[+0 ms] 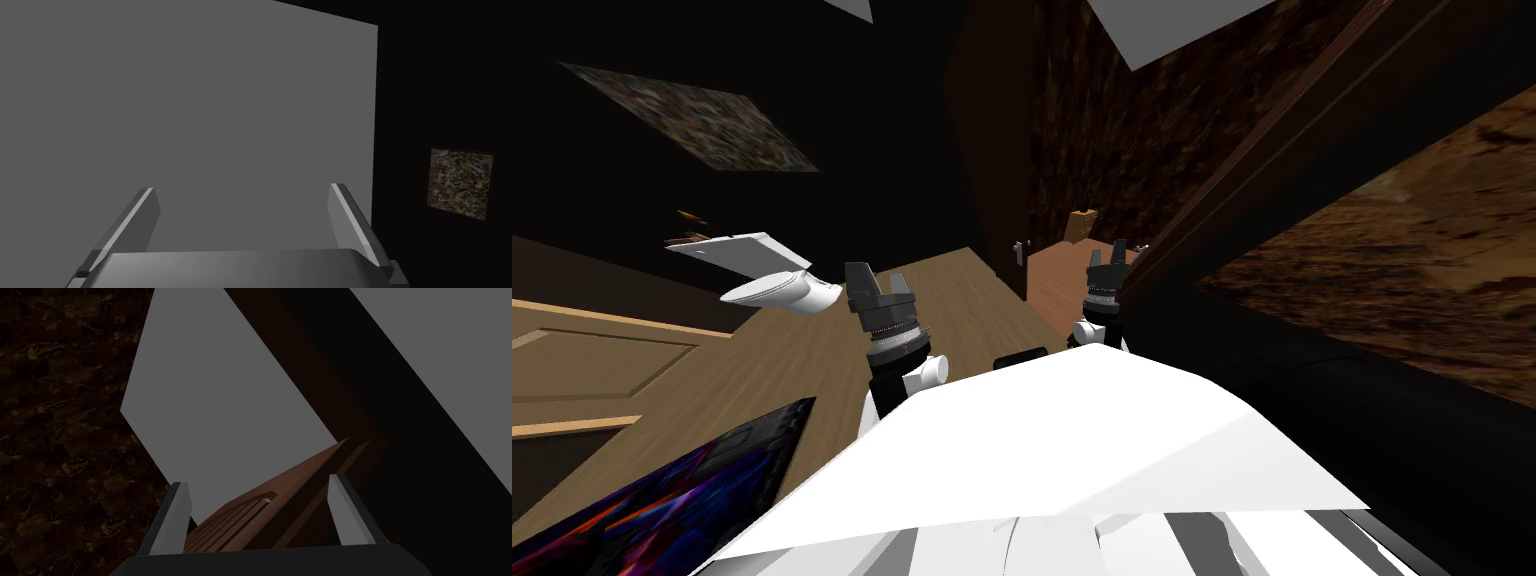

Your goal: Push the door open

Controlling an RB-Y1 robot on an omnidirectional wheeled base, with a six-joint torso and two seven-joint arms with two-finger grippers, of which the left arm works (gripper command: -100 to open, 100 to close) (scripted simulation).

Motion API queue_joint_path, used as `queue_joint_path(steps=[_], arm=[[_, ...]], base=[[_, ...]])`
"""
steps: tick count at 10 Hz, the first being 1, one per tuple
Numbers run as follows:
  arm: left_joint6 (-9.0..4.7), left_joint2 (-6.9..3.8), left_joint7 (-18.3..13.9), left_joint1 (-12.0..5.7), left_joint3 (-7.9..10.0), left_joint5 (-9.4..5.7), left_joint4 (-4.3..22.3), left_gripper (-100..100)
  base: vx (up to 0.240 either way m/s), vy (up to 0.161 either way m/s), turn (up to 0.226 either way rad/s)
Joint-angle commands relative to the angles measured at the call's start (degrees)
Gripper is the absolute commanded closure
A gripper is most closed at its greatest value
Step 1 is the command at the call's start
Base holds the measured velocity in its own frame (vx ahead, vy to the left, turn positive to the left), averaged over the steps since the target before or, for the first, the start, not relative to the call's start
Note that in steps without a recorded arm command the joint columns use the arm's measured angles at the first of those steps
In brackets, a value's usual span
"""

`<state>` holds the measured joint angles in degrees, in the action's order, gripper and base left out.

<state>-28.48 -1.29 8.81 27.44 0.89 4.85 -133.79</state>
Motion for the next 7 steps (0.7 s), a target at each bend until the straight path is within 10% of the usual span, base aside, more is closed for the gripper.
queue_joint_path(steps=[1,7], arm=[[0.10,-0.40,-0.1,-1.00,-0.59,-0.42,1.7,-100],[0.51,-1.60,-0.4,-5.01,-2.97,-2.13,8.6,-100]], base=[[0.165,-0.044,-0.058],[0.115,0.068,-0.088]])
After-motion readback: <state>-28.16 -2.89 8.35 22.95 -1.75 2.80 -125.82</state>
